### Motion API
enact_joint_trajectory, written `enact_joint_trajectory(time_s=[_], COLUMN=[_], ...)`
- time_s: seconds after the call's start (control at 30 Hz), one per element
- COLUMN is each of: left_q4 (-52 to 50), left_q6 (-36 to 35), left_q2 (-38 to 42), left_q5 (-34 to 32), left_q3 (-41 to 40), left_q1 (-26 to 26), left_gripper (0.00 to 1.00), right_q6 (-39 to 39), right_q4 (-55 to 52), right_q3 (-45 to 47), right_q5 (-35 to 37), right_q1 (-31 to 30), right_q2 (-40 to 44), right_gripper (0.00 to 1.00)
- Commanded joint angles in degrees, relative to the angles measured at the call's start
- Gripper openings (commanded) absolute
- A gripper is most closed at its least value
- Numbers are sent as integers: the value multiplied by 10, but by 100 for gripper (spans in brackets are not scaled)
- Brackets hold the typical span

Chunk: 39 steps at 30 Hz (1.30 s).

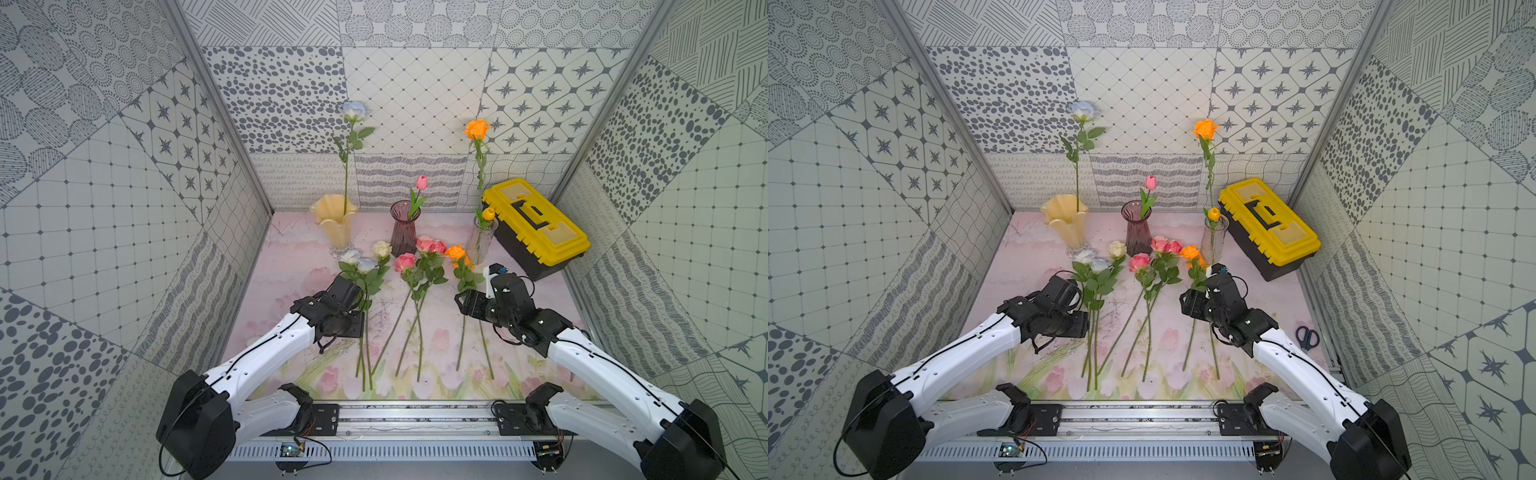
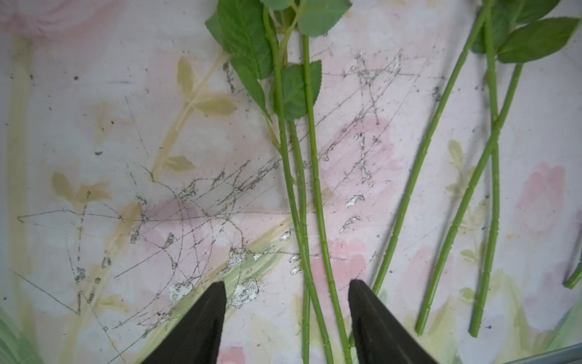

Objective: Arrange the flowers in different vases according to their variety
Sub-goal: Pick up the flower at the center of the board.

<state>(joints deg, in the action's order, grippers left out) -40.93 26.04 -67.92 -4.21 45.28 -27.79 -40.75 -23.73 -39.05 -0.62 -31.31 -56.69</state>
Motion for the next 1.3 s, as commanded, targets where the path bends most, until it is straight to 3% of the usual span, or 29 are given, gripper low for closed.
enact_joint_trajectory(time_s=[0.0, 0.6, 0.93, 1.27], left_q4=[-20, 37, 49, 45], left_q6=[33, 3, 6, 6], left_q2=[-48, -185, -252, -267], left_q5=[64, 68, 68, 55], left_q3=[4, 47, 81, 81], left_q1=[21, 46, 56, 58], left_gripper=[62, 50, 37, 26], right_q6=[8, 11, 8, 5], right_q4=[19, 25, 31, 26], right_q3=[6, 12, 15, 20], right_q5=[0, 10, 12, 15], right_q1=[-3, -2, -2, -1], right_q2=[-3, -10, -10, -4], right_gripper=[75, 75, 75, 75])
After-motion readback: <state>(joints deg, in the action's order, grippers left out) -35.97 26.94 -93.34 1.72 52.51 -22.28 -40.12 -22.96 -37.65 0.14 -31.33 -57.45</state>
